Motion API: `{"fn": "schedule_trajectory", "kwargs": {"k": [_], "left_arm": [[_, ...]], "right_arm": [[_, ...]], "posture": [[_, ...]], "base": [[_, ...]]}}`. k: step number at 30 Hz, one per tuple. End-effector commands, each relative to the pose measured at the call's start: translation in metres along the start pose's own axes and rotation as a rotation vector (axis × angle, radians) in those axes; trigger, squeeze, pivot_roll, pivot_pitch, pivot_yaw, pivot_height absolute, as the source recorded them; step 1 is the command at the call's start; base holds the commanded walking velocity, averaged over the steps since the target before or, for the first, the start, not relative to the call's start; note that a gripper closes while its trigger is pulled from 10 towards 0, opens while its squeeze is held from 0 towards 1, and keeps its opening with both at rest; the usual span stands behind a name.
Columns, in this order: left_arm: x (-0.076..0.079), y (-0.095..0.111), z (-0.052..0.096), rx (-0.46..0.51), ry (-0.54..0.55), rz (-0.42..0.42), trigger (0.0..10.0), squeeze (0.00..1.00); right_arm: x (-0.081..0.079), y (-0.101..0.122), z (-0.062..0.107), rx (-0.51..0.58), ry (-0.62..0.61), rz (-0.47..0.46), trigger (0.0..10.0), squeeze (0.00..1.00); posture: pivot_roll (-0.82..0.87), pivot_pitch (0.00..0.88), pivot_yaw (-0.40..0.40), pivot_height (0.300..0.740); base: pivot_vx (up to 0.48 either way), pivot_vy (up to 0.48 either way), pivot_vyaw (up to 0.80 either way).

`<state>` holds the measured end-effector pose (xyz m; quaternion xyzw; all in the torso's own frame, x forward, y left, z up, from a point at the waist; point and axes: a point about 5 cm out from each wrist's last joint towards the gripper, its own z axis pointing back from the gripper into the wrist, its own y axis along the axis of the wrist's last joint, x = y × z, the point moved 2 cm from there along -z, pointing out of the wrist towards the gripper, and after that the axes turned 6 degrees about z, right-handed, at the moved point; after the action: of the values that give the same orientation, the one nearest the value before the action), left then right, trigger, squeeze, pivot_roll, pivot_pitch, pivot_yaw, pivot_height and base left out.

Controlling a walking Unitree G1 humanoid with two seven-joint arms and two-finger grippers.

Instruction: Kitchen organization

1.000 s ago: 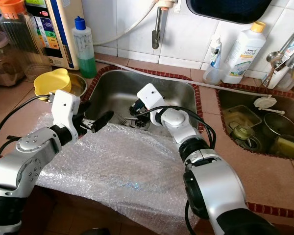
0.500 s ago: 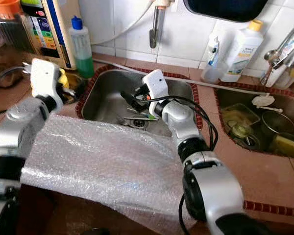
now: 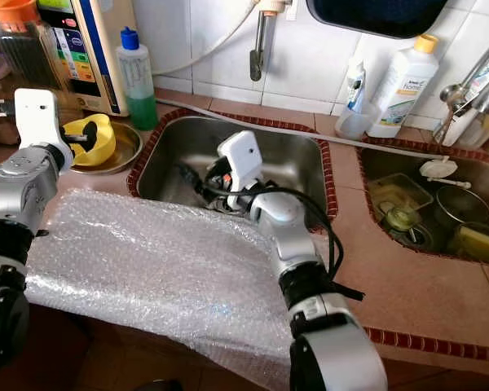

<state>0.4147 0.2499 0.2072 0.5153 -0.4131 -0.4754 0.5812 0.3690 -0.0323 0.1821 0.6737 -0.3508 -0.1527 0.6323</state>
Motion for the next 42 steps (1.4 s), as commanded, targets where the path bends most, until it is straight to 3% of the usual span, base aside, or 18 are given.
{"fn": "schedule_trajectory", "kwargs": {"k": [1, 15, 23, 24, 25, 27, 28, 29, 30, 31, 42], "left_arm": [[-0.001, 0.009, -0.002, 0.031, 0.015, -0.032, 10.0, 0.0], [-0.017, -0.009, -0.003, -0.032, 0.073, 0.015, 10.0, 0.0], [-0.01, -0.023, -0.004, -0.101, 0.026, 0.106, 10.0, 0.0], [-0.008, -0.024, -0.004, -0.102, 0.015, 0.119, 9.7, 0.0], [-0.006, -0.025, -0.004, -0.111, 0.002, 0.124, 7.4, 0.0], [-0.005, -0.026, -0.004, -0.116, -0.002, 0.13, 7.4, 0.0], [-0.005, -0.027, -0.004, -0.124, 0.0, 0.138, 1.7, 0.0], [-0.006, -0.027, -0.004, -0.127, 0.002, 0.139, 1.7, 0.0], [-0.007, -0.028, -0.004, -0.13, 0.008, 0.156, 0.4, 0.0], [-0.007, -0.028, -0.004, -0.135, 0.008, 0.168, 0.0, 0.0], [-0.016, -0.032, -0.003, -0.154, 0.037, 0.216, 0.0, 0.0]], "right_arm": [[0.001, 0.009, 0.001, 0.012, -0.002, 0.026, 10.0, 1.0], [-0.005, 0.013, 0.005, -0.015, 0.016, 0.053, 10.0, 1.0], [-0.005, 0.014, 0.007, -0.026, 0.016, 0.06, 10.0, 1.0], [-0.005, 0.014, 0.007, -0.026, 0.016, 0.061, 10.0, 1.0], [-0.005, 0.015, 0.008, -0.029, 0.018, 0.062, 10.0, 1.0], [-0.005, 0.015, 0.008, -0.03, 0.019, 0.063, 10.0, 1.0], [-0.005, 0.015, 0.008, -0.031, 0.02, 0.065, 10.0, 1.0], [-0.005, 0.015, 0.008, -0.031, 0.02, 0.066, 10.0, 1.0], [-0.005, 0.015, 0.008, -0.032, 0.019, 0.067, 10.0, 1.0], [-0.005, 0.015, 0.008, -0.032, 0.018, 0.068, 10.0, 1.0], [-0.001, 0.015, 0.008, -0.042, 0.012, 0.081, 10.0, 0.96]], "posture": [[0.12, 0.037, -0.042, 0.74], [0.11, 0.041, -0.049, 0.74], [0.1, 0.041, -0.051, 0.74], [0.1, 0.041, -0.051, 0.74], [0.11, 0.041, -0.051, 0.74], [0.11, 0.041, -0.051, 0.74], [0.1, 0.039, -0.051, 0.74], [0.1, 0.039, -0.051, 0.74], [0.1, 0.04, -0.049, 0.74], [0.1, 0.04, -0.05, 0.74], [0.11, 0.041, -0.052, 0.74]], "base": [[0.0, 0.0, 0.0], [0.0, 0.0, 0.0], [0.0, 0.0, 0.0], [0.0, 0.0, 0.0], [0.0, 0.0, 0.0], [0.0, 0.0, 0.0], [0.0, 0.0, 0.0], [0.0, 0.0, 0.0], [0.0, 0.0, 0.0], [0.0, 0.0, 0.0], [0.0, 0.0, 0.0]]}}
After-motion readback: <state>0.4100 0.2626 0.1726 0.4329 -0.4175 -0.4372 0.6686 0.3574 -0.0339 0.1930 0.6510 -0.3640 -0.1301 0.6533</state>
